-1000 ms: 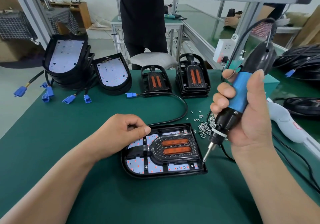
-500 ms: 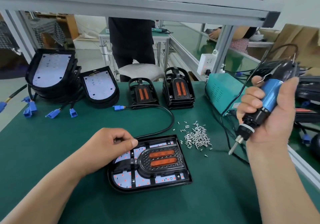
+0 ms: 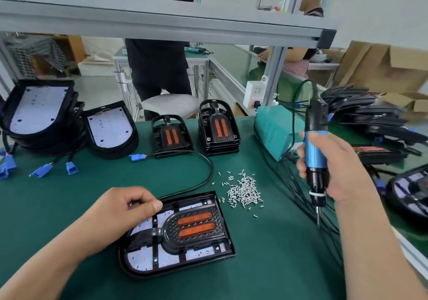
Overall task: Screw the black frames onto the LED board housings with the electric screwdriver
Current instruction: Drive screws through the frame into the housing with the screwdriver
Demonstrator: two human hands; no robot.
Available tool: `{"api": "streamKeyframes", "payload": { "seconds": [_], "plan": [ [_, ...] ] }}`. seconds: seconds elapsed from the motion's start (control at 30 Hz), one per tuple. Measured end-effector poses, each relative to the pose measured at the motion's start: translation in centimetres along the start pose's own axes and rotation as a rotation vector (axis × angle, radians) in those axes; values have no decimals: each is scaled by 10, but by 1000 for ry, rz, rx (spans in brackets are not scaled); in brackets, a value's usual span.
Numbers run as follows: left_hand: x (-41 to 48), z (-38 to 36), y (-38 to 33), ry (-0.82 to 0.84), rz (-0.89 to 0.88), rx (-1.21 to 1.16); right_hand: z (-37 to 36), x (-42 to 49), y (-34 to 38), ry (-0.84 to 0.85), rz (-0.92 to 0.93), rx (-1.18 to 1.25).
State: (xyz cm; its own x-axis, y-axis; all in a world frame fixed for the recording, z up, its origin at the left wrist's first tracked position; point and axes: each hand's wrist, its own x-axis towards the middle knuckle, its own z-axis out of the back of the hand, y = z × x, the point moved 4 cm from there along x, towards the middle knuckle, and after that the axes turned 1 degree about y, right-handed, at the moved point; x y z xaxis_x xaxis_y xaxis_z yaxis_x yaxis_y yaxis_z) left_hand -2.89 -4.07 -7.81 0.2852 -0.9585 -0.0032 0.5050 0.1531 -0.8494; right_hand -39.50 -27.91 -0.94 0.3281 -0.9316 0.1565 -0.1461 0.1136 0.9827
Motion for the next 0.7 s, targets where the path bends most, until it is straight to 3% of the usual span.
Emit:
{"api": "streamKeyframes", "payload": {
  "seconds": [0.37, 0.6, 0.7],
  "plan": [
    [-1, 1, 1, -6, 10, 29, -5, 7, -25, 5, -85, -716],
    [-2, -1, -4, -1, 18, 27, -6, 17, -41, 41, 48, -1356],
    [-3, -2, -7, -7, 23, 22, -10, 20, -48, 52, 78, -1510]
  ]
}}
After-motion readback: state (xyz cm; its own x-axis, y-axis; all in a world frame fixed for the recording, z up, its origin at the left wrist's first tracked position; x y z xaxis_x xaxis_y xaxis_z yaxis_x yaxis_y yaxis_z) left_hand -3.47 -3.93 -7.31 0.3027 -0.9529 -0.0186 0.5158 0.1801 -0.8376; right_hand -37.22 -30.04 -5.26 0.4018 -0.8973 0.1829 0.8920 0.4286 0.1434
